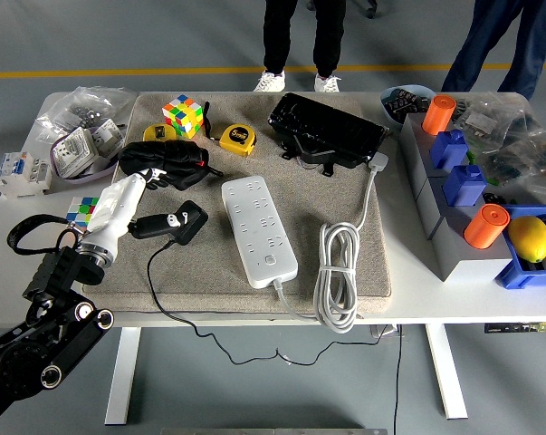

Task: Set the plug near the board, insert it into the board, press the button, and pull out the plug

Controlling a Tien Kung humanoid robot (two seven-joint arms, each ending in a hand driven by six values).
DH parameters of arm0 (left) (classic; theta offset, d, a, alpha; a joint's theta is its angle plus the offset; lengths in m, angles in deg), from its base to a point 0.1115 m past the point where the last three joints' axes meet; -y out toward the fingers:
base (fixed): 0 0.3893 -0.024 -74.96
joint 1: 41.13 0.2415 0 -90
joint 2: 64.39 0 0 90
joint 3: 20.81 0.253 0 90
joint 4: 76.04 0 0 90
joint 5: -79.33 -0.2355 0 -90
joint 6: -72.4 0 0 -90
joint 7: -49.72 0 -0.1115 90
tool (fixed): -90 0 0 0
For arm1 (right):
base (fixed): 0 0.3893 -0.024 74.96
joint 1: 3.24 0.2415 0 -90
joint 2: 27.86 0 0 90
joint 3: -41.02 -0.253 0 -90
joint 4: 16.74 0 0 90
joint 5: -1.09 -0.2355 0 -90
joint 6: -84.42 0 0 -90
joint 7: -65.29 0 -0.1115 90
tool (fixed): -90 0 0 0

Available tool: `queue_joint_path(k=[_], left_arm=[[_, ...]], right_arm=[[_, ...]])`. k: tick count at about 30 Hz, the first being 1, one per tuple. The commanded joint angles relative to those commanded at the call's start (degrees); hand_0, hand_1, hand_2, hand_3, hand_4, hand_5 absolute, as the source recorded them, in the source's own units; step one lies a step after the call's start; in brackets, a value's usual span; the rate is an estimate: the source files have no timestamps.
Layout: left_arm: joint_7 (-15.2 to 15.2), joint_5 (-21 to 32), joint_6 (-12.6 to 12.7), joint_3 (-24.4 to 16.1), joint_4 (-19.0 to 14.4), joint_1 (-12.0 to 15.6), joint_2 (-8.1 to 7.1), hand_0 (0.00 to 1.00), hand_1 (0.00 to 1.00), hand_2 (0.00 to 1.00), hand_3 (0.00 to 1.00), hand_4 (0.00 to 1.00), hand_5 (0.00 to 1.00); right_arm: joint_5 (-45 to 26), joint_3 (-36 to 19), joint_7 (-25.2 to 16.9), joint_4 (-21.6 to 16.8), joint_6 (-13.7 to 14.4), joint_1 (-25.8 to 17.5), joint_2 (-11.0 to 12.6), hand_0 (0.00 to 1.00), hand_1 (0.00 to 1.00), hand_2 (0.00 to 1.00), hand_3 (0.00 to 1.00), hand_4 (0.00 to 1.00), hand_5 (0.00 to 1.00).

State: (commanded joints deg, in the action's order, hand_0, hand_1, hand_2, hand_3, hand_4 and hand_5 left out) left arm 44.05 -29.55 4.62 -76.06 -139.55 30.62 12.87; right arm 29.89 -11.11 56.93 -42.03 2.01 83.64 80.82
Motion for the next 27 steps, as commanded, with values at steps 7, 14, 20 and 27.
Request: queue_joint_path(k=[7,14,20,27], left_arm=[[-2.4,-1.3,-0.1,1.5,1.9,-0.7,0.64,0.691,0.675,0.681,0.724,0.998,0.585],[-3.5,-2.2,0.5,2.4,4.2,-1.8,1.42,0.666,0.660,0.669,0.721,0.998,0.576],[-3.6,-2.1,0.5,3.2,5.2,-1.6,2.33,0.605,0.626,0.639,0.709,0.998,0.570],[-2.4,-1.3,1.7,4.2,5.6,-2.3,2.79,0.558,0.599,0.603,0.682,0.998,0.558]], right_arm=[[0.1,-0.3,-0.1,0.0,0.1,-0.1,0.1,0.619,0.629,0.587,0.541,0.704,0.243],[0.1,-0.3,-0.2,-0.1,0.1,-0.2,0.1,0.619,0.629,0.586,0.541,0.704,0.242],[0.3,-0.3,-0.4,-0.2,0.2,-0.2,0.1,0.619,0.629,0.587,0.541,0.706,0.243],[0.4,-0.4,-0.5,-0.2,0.3,-0.2,0.0,0.619,0.629,0.587,0.541,0.706,0.243]])
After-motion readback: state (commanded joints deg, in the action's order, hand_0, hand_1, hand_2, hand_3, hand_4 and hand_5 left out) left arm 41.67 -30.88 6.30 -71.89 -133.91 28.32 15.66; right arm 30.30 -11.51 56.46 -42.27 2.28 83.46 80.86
